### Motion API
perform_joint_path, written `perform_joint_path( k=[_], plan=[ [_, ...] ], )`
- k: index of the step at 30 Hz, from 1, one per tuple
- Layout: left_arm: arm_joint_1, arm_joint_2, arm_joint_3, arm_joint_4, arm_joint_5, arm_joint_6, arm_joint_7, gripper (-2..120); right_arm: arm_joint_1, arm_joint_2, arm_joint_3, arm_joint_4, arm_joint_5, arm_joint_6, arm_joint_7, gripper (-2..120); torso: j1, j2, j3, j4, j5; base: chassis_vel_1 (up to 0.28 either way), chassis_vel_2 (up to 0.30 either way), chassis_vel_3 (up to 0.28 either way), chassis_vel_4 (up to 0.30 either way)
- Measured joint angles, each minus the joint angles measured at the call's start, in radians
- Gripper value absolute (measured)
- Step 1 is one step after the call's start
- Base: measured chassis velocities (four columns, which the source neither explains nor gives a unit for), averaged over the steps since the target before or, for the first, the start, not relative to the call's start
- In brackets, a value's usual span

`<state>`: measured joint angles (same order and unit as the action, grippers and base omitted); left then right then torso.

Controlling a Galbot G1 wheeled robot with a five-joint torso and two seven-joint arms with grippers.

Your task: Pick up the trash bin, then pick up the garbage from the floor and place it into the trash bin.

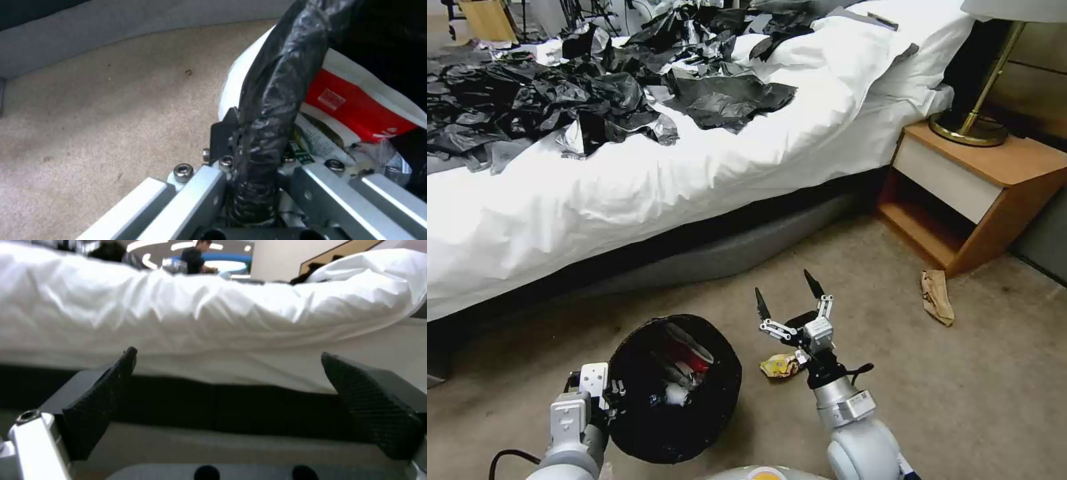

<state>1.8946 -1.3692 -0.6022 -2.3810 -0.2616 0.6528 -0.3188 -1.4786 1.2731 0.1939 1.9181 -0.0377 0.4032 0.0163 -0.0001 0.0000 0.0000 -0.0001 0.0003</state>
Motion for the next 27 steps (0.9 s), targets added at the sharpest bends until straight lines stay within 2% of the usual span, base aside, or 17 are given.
perform_joint_path(
  k=[2,3,5,6,7,9,11,13,19,27],
  plan=[
    [0.0,0.0,0.0,0.0,0.0,0.0,0.0,0,0.001,-0.021,0.018,-0.005,-0.004,-0.016,-0.031,100,0.0,0.0,0.0,0.0001,-0.0002,0.0,0.0,0.0,0.0],
    [-0.001,0.001,0.0,0.001,0.0,0.0,0.0,0,0.009,-0.069,0.039,-0.023,-0.01,-0.03,-0.099,100,0.0,0.0,0.0,-0.0001,-0.0001,0.0,0.0,0.0,0.0],
    [-0.002,0.001,0.0,0.002,0.0,-0.001,0.0,0,0.01,-0.075,0.041,-0.026,-0.011,-0.031,-0.106,100,0.0,0.0,0.0,-0.0001,-0.0001,0.0,0.0,0.0,0.0],
    [-0.005,0.0,0.001,0.004,0.0,-0.001,0.0,0,0.032,-0.133,0.051,-0.067,-0.02,-0.035,-0.181,100,0.0,0.0,0.0,-0.0001,-0.0002,0.0,0.0,0.0,0.0],
    [-0.005,-0.001,0.003,0.005,0.001,-0.001,0.0,0,0.046,-0.155,0.051,-0.093,-0.026,-0.035,-0.213,100,0.0,0.0,0.0,0.0,-0.0001,0.0,0.0,0.0,0.0],
    [-0.005,-0.002,0.004,0.005,0.001,-0.001,0.0,0,0.052,-0.163,0.051,-0.104,-0.028,-0.035,-0.226,100,0.0,0.0,0.0,0.0,0.0,0.0,0.0,0.0,0.0],
    [-0.002,-0.004,0.005,0.005,0.005,-0.002,0.001,0,0.09,-0.21,0.047,-0.175,-0.052,-0.04,-0.311,100,0.0,0.0,0.0,0.0001,0.0,0.0,0.0,0.0,0.0],
    [-0.001,-0.005,0.004,0.006,0.006,-0.002,0.001,0,0.115,-0.235,0.034,-0.213,-0.078,-0.041,-0.348,100,0.0,0.0,0.0,0.0001,-0.0002,0.0,0.0,0.0,0.0],
    [-0.003,-0.009,0.006,0.009,0.009,-0.003,0.001,0,0.174,-0.273,-0.027,-0.319,-0.16,-0.037,-0.402,100,0.0,0.0,0.0,0.0001,-0.0002,0.0,0.0,0.0,0.0],
    [-0.003,-0.01,0.008,0.012,0.011,-0.003,0.001,0,0.247,-0.266,-0.073,-0.472,-0.218,0.008,-0.443,100,0.0,0.0,0.0,0.0,-0.0001,0.0,0.0,0.0,0.0]
  ],
)
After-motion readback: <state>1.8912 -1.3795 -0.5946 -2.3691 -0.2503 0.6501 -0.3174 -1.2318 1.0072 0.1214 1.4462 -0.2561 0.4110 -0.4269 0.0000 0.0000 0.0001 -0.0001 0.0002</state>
